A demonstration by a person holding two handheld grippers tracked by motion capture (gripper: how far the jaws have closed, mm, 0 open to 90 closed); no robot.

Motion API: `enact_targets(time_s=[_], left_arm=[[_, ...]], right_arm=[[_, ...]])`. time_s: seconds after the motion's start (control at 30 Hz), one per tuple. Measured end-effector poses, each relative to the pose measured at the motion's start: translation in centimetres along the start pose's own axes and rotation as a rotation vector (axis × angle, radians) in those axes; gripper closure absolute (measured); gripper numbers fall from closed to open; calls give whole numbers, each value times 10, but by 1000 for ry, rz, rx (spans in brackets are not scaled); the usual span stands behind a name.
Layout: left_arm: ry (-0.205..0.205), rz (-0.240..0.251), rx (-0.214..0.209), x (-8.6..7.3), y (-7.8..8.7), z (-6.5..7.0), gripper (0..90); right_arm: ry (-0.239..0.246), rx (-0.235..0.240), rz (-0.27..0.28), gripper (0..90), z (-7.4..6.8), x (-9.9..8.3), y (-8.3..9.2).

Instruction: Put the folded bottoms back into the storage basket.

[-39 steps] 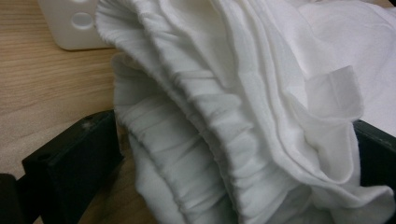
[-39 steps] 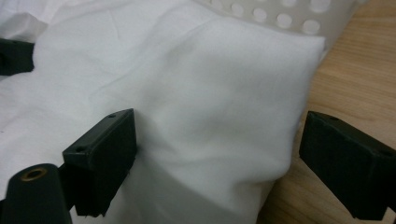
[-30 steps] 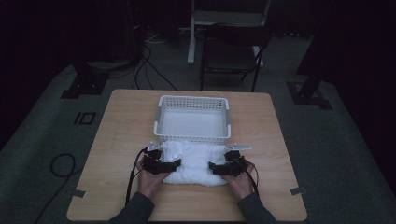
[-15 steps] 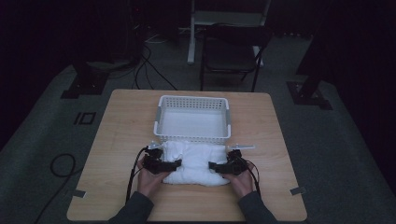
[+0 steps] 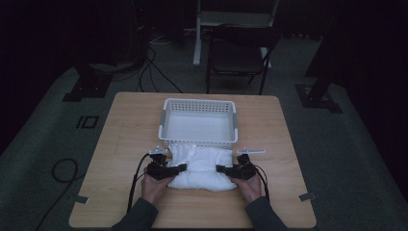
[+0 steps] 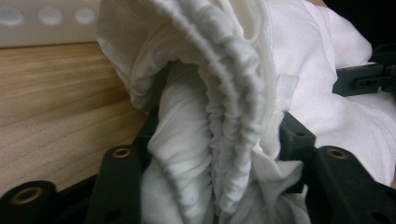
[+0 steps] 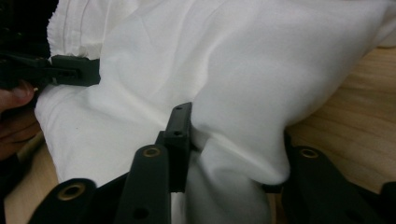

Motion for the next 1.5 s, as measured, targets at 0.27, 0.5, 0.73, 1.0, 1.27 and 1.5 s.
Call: enact_targets(time_s=[0.27,0.5,0.73,1.0,1.27,1.5], left_arm=[[-73,23,50,2,6,13,537],[-73,43,34,2,13,21,540],[-71,73,21,3,25,26,541],[-55,109,-14,9,40,37,541],[-79,135,-11,17,51,47,542],[-89,150,-12,24,59,52,545]], right_arm=[[88,-53,23,692,-7,3,7],[124,-53,29,695,-10,5,14],[160,-52,42,695,-21,7,20],[177,-52,60,697,-32,12,29],[187,-46,89,699,-41,19,40],[196,-43,110,701,-50,25,48]])
Point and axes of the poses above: each handheld gripper's, and its own axes: y roughly backward along the jaws, x roughly out of its top, z roughly to its right, the point moved 8 cm from there along -y, roughly forward along the jaws, and after that the axes turned 3 degrees about z, right-handed, at the moved point
